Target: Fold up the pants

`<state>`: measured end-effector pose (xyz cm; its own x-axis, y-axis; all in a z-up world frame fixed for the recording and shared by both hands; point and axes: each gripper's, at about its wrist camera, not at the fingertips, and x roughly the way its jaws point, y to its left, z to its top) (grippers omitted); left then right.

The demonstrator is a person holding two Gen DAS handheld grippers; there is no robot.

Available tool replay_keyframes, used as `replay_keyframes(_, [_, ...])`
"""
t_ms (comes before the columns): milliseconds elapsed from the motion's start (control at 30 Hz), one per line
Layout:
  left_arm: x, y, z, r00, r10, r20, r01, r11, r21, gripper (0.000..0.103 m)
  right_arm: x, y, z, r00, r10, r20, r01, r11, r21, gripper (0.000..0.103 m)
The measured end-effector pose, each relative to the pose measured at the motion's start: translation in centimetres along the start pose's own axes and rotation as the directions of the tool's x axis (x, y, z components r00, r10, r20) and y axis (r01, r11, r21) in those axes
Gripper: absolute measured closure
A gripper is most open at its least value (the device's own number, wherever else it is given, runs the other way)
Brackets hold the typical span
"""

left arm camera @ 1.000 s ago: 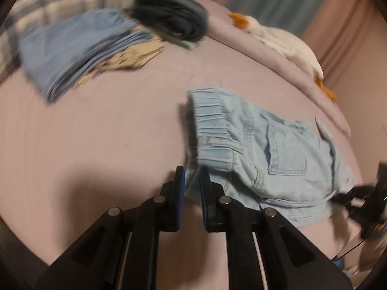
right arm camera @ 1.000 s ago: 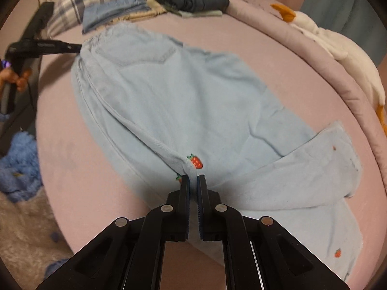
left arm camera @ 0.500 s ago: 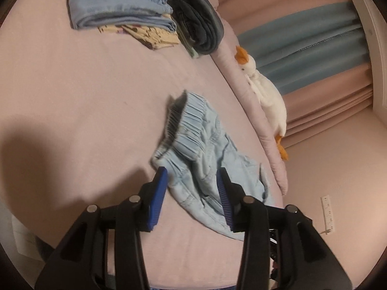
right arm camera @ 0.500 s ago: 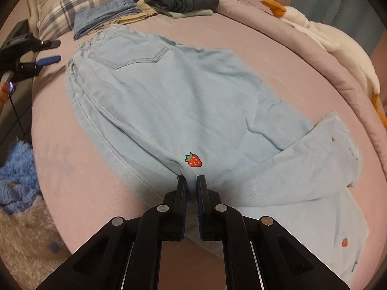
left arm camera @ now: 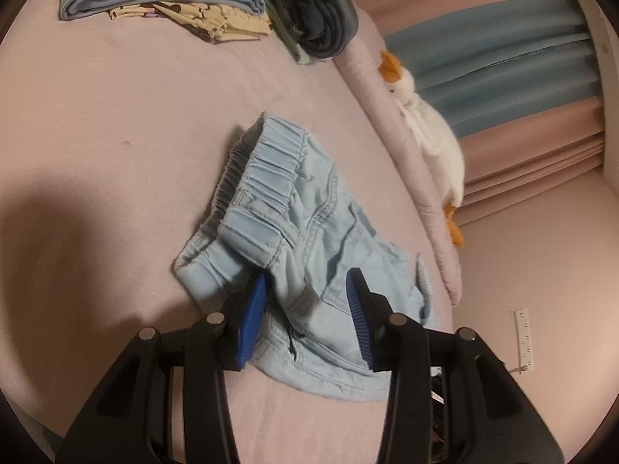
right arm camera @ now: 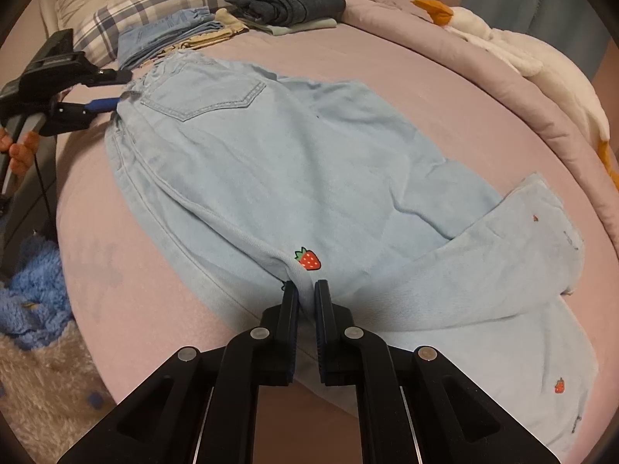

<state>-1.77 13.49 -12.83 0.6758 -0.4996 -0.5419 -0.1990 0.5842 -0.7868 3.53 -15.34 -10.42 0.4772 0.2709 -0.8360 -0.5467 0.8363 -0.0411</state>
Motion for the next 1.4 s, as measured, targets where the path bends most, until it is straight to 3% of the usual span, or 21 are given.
replay_keyframes(100, [1.0, -0.4, 0.1, 0.999, 0.044, -0.001, -0.044, 0.999, 0.008, 0.066, -0.2, 0.5, 0.2, 1.000, -0.022, 0.005, 0.022, 0.999, -0.031, 0.097])
replay_keyframes(200, [1.5, -0.6, 0.3, 0.997, 0.078, 0.008, -0.078, 0.997, 0.014, 0.094, -0.7, 0.7, 0.6, 0.999, -0.041, 0.026, 0.042, 0.998, -0.048, 0.097])
replay_keyframes(400, [-0.3, -1.8, 0.4, 0.997, 0.051, 0.065, -0.055, 0.996, 0.067, 0.092, -3.4, 0.6, 1.0, 0.995, -0.038, 0.090, 0.043, 0.998, -0.052, 0.097])
replay_keyframes(533, [-1.1, -2.2, 0.3, 0.996, 0.044, 0.079, -0.051, 0.994, 0.094, 0.092, -3.9, 1.3, 0.6, 0.996, -0.043, 0.077, 0.050, 0.994, -0.097, 0.097])
replay_keyframes(767, [-0.7, -0.8, -0.9, 0.995, 0.087, 0.050, -0.091, 0.992, 0.084, 0.092, -3.5, 1.3, -0.2, 0.998, -0.016, 0.053, 0.021, 0.995, -0.100, 0.097])
replay_keyframes(900, [0.4, 0.1, -1.1, 0.991, 0.130, 0.004, -0.130, 0.988, 0.085, 0.091, -1.6, 1.7, -0.5, 1.000, -0.017, -0.002, 0.017, 0.994, -0.110, 0.097])
replay_keyframes(1000, [0.1, -0.4, -1.2, 0.990, 0.138, -0.007, -0.136, 0.985, 0.108, 0.090, -0.9, 1.1, -0.8, 1.000, 0.007, -0.027, -0.009, 0.998, -0.065, 0.096])
replay_keyframes(1033, [-0.2, -0.8, -1.2, 0.989, 0.150, -0.006, -0.148, 0.980, 0.131, 0.088, -1.2, 0.9, -0.8, 1.000, 0.020, -0.023, -0.022, 0.998, -0.052, 0.091])
replay_keyframes(1100, [-1.0, -1.4, -1.4, 0.984, 0.179, 0.008, -0.178, 0.970, 0.168, 0.076, -2.1, 0.3, -0.9, 0.998, 0.056, -0.017, -0.057, 0.998, -0.033, 0.086])
replay_keyframes(1133, [-1.6, -1.8, -1.5, 0.981, 0.192, 0.023, -0.193, 0.963, 0.188, 0.072, -2.7, 0.2, -0.9, 0.997, 0.071, -0.006, -0.072, 0.997, -0.027, 0.086])
replay_keyframes(1267, [-2.4, -3.7, -1.6, 0.982, 0.178, 0.065, -0.188, 0.950, 0.251, 0.072, -4.7, -1.4, -0.3, 0.981, 0.174, 0.090, -0.179, 0.982, 0.053, 0.086])
replay_keyframes(1333, [-1.4, -5.2, -1.6, 0.985, 0.164, 0.061, -0.175, 0.938, 0.299, 0.072, -4.4, -2.0, 0.5, 0.978, 0.172, 0.117, -0.185, 0.978, 0.102, 0.086])
replay_keyframes(1400, [0.2, -6.5, -1.7, 0.986, 0.160, 0.040, -0.164, 0.925, 0.343, 0.072, -3.5, -2.4, 1.5, 0.987, 0.118, 0.111, -0.133, 0.981, 0.140, 0.086])
